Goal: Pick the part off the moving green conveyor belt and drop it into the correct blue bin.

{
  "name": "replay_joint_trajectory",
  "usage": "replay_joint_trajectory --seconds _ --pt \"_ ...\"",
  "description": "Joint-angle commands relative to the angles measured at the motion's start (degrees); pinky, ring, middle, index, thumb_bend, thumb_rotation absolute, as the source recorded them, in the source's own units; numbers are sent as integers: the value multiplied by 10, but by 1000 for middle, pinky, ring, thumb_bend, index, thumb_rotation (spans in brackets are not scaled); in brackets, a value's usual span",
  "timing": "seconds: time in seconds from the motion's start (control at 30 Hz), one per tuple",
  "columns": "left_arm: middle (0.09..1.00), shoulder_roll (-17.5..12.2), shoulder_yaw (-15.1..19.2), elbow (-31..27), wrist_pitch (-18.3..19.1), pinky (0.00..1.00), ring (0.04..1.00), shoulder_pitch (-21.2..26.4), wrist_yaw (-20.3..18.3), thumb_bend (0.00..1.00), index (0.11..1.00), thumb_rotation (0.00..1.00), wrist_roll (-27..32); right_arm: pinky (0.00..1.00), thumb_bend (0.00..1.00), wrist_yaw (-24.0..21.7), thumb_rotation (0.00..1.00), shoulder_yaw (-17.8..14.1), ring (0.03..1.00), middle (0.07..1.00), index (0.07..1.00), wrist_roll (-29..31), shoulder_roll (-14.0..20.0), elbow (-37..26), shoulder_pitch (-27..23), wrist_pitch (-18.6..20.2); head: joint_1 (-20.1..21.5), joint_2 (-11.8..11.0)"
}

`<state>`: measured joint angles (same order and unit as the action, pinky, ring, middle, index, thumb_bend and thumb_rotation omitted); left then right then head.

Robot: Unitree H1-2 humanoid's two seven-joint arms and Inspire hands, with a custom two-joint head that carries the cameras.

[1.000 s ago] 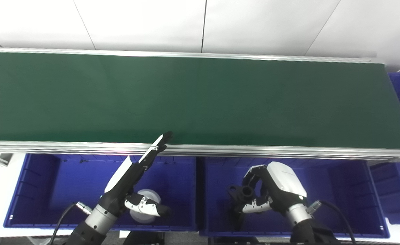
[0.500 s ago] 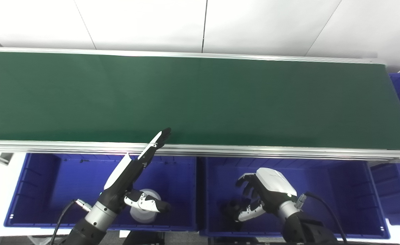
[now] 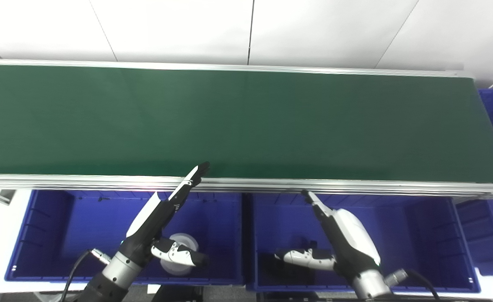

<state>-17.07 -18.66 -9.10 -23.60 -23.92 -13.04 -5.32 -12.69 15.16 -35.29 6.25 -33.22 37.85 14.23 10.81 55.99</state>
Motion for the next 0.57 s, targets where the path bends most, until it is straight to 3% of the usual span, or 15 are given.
replay_joint_trajectory --seconds 0.0,0.17,0.53 --pt "1000 -6 4 -12 -11 995 1000 -3 -8 888 1000 584 10 835 827 44 431 -2 921 959 996 64 -2 -12 23 -91 -1 -3" --pt "1000 -9 8 -10 -10 1000 1000 -3 -17 894 1000 598 13 917 884 61 403 3 944 969 1000 168 -3 26 33 -164 0 -10" --pt "1000 -3 13 9 -24 1000 1000 -5 -22 878 1000 592 11 949 922 71 389 10 978 1000 1000 186 9 71 19 -197 -11 -32"
